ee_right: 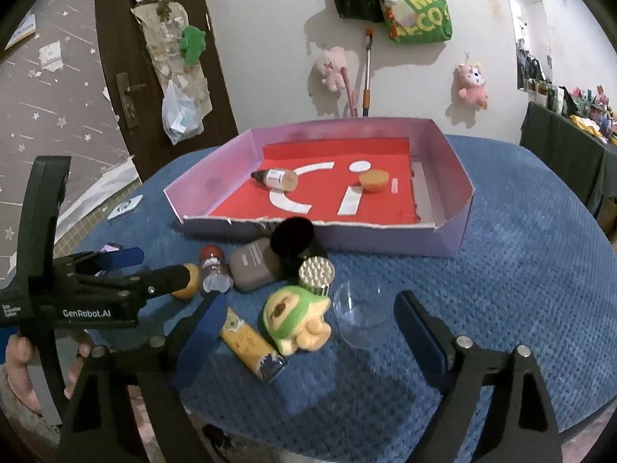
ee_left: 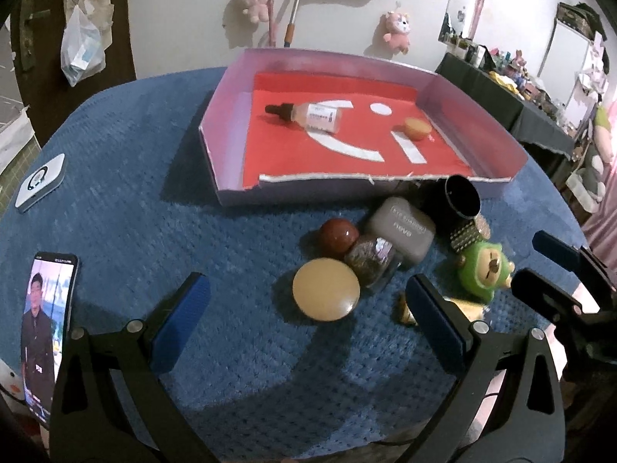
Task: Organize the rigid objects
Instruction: 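Grasp the round tan compact with left tool while right tool grasps the clear glass cup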
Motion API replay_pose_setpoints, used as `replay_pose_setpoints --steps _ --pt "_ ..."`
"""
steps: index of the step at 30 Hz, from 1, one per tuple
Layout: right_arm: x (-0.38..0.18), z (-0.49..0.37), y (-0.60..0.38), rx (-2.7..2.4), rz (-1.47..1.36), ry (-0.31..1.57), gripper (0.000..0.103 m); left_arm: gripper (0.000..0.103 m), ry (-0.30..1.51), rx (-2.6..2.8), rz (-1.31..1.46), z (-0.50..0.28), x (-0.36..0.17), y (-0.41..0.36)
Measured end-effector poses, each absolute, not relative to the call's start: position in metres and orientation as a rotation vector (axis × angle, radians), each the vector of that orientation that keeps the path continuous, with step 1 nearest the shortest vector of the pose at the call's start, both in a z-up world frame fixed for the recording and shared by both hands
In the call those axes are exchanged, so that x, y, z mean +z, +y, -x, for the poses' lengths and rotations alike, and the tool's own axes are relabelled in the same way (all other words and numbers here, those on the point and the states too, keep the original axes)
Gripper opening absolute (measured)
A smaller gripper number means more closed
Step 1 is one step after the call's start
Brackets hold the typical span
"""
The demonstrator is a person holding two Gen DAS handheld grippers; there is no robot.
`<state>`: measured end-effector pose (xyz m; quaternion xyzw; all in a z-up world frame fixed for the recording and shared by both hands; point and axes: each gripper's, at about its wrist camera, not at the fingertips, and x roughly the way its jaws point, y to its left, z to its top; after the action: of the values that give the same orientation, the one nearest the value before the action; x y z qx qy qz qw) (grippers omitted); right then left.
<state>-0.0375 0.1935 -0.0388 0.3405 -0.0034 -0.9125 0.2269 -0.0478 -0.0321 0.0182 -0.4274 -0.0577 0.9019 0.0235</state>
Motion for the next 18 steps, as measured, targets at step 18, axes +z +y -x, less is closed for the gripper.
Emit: replay_pose_setpoints --steps 18 --pt "-0.054 0.018 0.183 -2.443 -0.996 0.027 0.065 0.089 -0.188 2.772 1.343 0.049 0.009 -0.035"
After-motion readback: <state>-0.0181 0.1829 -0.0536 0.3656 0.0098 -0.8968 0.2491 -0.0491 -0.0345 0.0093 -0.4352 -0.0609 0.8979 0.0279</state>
